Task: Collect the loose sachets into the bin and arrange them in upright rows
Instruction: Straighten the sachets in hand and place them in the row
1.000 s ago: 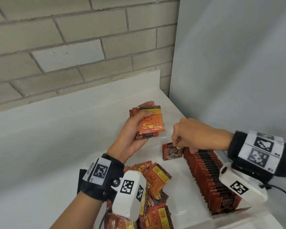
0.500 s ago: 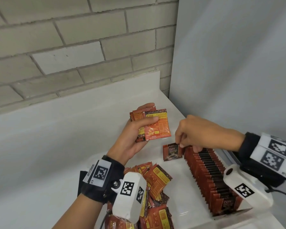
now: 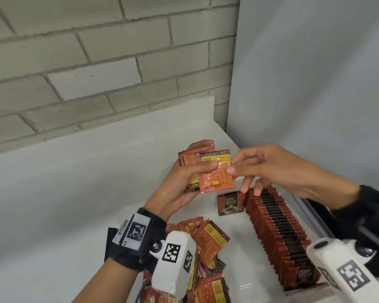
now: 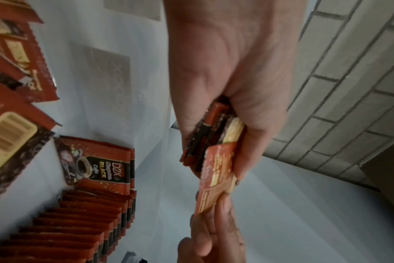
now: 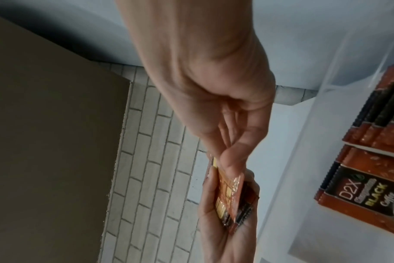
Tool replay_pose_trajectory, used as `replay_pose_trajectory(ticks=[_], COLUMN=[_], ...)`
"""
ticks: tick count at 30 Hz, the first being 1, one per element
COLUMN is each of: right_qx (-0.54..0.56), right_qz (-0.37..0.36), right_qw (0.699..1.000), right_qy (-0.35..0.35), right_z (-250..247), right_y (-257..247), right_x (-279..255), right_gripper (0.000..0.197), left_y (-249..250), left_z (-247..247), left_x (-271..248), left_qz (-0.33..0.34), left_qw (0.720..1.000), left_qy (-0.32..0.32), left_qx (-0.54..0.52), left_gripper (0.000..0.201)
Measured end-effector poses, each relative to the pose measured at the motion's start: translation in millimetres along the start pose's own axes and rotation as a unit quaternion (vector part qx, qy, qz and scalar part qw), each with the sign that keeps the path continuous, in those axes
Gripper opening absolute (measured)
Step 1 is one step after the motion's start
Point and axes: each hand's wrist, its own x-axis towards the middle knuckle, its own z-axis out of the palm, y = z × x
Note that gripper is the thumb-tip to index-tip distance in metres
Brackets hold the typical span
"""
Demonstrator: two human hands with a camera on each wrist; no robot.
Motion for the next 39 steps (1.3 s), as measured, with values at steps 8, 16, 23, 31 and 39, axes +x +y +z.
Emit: replay_pose_trajectory(ticks=[8, 16, 23, 31, 39], right_qx=[0.029, -0.132, -0.377, -0.424, -0.298], right_qz=[-0.047, -0.162, -0.219, -0.248, -0.184], right_qw=[0.996, 0.958, 0.881, 0.856, 0.912], right_qy=[0.066, 0.197, 0.184, 0.163, 0.214], right_z=[-7, -1, 17, 21, -1], right_y=[-3, -7, -2, 0, -9], right_x=[-12, -26, -23, -19, -15], right_gripper=[0.014, 0.013, 0.014, 0.008, 0.031], left_y=[2, 1, -2, -3, -1], left_z=[4, 3, -2, 0, 0], left_x=[-3, 0, 2, 1, 0], left_qz=[-0.058, -0.064, -0.025, -0.008, 0.007], left_qw=[0.998, 0.997, 0.998, 0.998, 0.999], left_qy=[0.008, 0.026, -0.036, -0.056, -0.012], left_qx=[0.022, -0.033, -0.047, -0.008, -0.029], left_gripper=[0.057, 0.052, 0.056, 0.050, 0.048])
